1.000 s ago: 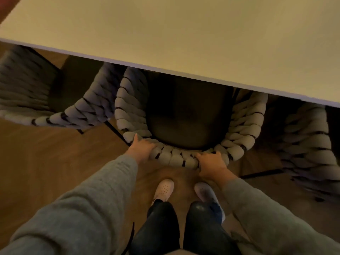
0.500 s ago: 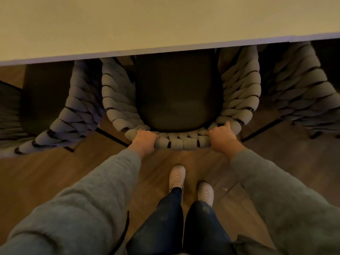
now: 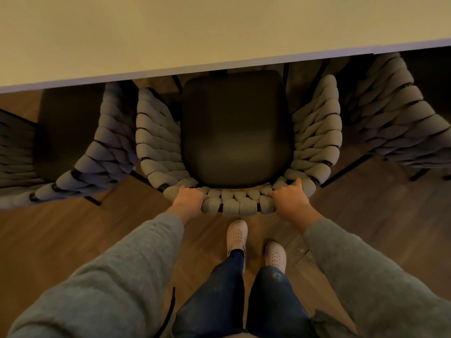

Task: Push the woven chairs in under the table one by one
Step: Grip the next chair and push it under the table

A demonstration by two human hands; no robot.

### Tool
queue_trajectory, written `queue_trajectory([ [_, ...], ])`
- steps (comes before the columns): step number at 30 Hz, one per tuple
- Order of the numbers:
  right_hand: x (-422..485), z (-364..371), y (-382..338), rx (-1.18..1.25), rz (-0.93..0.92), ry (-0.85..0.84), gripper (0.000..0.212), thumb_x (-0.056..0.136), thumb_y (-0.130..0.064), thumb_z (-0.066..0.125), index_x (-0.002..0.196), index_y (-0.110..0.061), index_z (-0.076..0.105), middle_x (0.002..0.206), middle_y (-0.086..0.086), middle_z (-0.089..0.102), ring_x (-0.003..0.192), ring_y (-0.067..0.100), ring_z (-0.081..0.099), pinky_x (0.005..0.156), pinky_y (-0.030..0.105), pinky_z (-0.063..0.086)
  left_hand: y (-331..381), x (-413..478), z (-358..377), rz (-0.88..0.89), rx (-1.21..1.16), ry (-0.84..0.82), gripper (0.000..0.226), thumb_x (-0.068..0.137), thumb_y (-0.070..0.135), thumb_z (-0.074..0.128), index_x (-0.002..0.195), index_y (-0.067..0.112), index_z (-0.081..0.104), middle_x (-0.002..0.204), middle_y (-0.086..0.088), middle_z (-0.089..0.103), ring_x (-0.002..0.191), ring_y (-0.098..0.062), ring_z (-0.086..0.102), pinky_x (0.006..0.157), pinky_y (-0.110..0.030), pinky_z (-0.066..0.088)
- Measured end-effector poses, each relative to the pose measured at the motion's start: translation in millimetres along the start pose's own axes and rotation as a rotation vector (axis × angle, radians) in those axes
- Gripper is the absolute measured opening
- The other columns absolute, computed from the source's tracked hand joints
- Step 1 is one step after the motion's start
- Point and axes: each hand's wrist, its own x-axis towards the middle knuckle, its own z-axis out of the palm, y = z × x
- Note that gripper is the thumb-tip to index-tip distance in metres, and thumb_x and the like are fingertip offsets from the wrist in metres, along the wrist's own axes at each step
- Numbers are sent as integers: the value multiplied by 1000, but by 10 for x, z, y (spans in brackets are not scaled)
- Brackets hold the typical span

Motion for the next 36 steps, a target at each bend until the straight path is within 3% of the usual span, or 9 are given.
queue_trajectory([
  [9, 107, -118, 299, 2, 6, -24, 27, 94, -33, 54, 120, -31, 57, 106, -3, 62, 111, 24, 54, 111, 54, 23, 126, 98, -291, -9, -20, 58, 18, 93, 25, 53, 109, 23, 62, 108, -2, 65, 106, -23, 59, 100, -42, 38],
  [23, 471, -331, 428, -23, 32, -42, 25, 94, -34, 55, 118, -32, 59, 107, -4, 63, 112, 24, 56, 113, 57, 20, 15, 346, -516, -40, -14, 67, 19, 92, 27, 56, 111, 26, 60, 109, -1, 64, 106, -23, 59, 99, -42, 37],
  [36, 553, -534, 487, -48, -3, -61, 35, 95, -31, 52, 130, -35, 50, 115, -4, 62, 118, 24, 52, 112, 57, 20, -73, 544, -511, -53, -54, 93, 24, 93, 29, 55, 115, 33, 60, 112, 4, 63, 109, -21, 56, 105, -47, 30],
])
